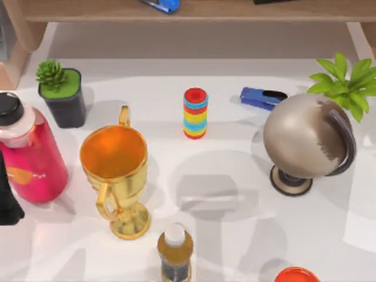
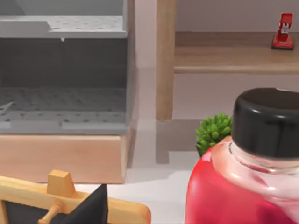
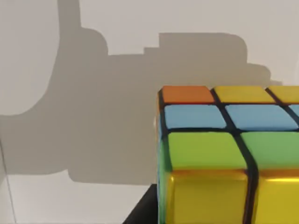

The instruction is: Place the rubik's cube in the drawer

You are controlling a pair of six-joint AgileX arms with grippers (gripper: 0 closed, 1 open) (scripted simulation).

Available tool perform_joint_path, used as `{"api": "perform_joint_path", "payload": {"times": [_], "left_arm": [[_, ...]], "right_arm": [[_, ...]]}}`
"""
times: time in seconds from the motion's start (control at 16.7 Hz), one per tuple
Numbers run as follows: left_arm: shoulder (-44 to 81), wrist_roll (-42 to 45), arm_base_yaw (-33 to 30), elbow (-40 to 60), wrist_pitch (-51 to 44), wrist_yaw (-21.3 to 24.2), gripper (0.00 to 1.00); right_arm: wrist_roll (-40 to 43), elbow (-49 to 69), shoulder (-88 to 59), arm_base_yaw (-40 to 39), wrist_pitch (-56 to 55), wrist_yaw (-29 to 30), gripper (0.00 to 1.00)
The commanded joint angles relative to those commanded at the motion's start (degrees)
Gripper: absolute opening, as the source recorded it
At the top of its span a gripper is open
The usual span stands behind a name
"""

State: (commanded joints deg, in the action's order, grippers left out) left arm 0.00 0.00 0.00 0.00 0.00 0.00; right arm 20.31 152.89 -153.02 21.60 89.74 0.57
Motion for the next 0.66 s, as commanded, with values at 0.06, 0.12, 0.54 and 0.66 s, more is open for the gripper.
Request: {"api": "perform_joint_path", "payload": {"times": [0.06,0.12,0.54,0.66], "left_arm": [[0.0,0.0,0.0,0.0,0.0,0.0,1.00],[0.0,0.0,0.0,0.0,0.0,0.0,1.00],[0.0,0.0,0.0,0.0,0.0,0.0,1.00],[0.0,0.0,0.0,0.0,0.0,0.0,1.00]], "right_arm": [[0.0,0.0,0.0,0.0,0.0,0.0,0.68],[0.0,0.0,0.0,0.0,0.0,0.0,0.75],[0.0,0.0,0.0,0.0,0.0,0.0,1.00],[0.0,0.0,0.0,0.0,0.0,0.0,1.00]]}}
